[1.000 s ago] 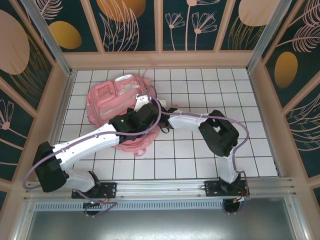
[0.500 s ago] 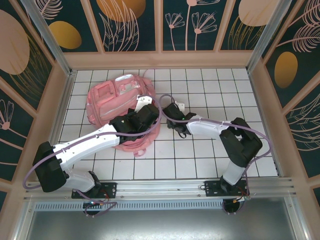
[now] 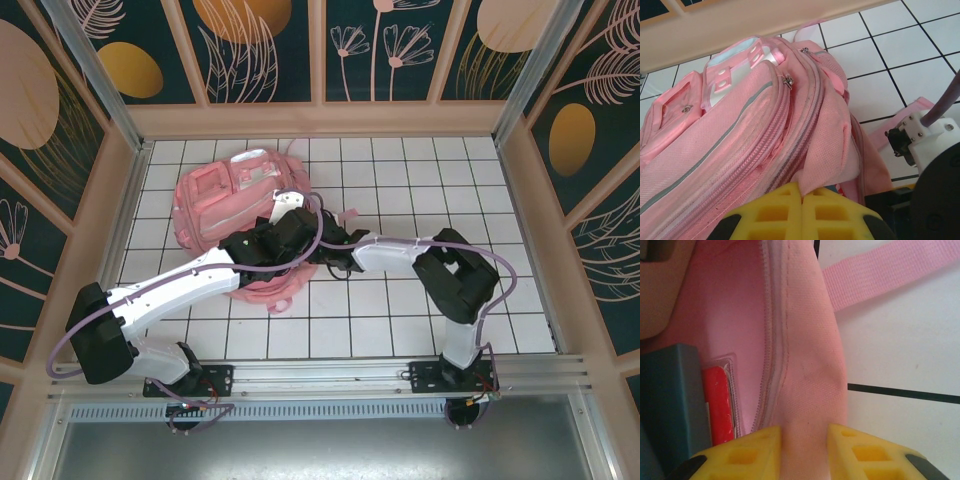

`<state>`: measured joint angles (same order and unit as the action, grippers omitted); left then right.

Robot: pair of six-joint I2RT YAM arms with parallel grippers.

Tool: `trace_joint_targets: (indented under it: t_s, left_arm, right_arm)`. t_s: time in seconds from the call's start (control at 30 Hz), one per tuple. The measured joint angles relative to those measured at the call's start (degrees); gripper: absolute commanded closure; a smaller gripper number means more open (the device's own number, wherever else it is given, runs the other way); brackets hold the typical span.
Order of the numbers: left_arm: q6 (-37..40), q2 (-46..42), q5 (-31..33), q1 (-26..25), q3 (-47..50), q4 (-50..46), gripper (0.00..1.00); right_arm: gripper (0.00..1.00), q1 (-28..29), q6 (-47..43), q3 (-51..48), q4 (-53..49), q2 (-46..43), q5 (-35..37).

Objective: Pack the student bag
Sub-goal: Move the student bag to the center of the table.

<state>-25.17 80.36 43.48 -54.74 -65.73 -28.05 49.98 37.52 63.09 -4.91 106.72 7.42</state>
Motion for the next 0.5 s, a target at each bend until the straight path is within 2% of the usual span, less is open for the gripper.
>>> trace_joint_targets:
  t_s: [0.1, 0.27, 0.5]
  left_arm:
    - [-0.09, -0.02, 0.02, 0.0, 0.24, 0.39, 1.0]
    - [-0.22, -0.04, 0.02, 0.0, 0.61, 0.9, 1.0]
    - [-0.2, -0.07, 0.02, 0.11, 0.92, 1.22, 1.0]
  right_arm:
    - [1.0, 0.02, 0.79, 0.31, -0.04, 0.28, -0.2]
    - [1.0, -0.04, 0.92, -0.72, 0.07, -0.96, 0.44]
    - [1.0, -0.79, 0.72, -5.14, 1.77, -9.22, 1.22]
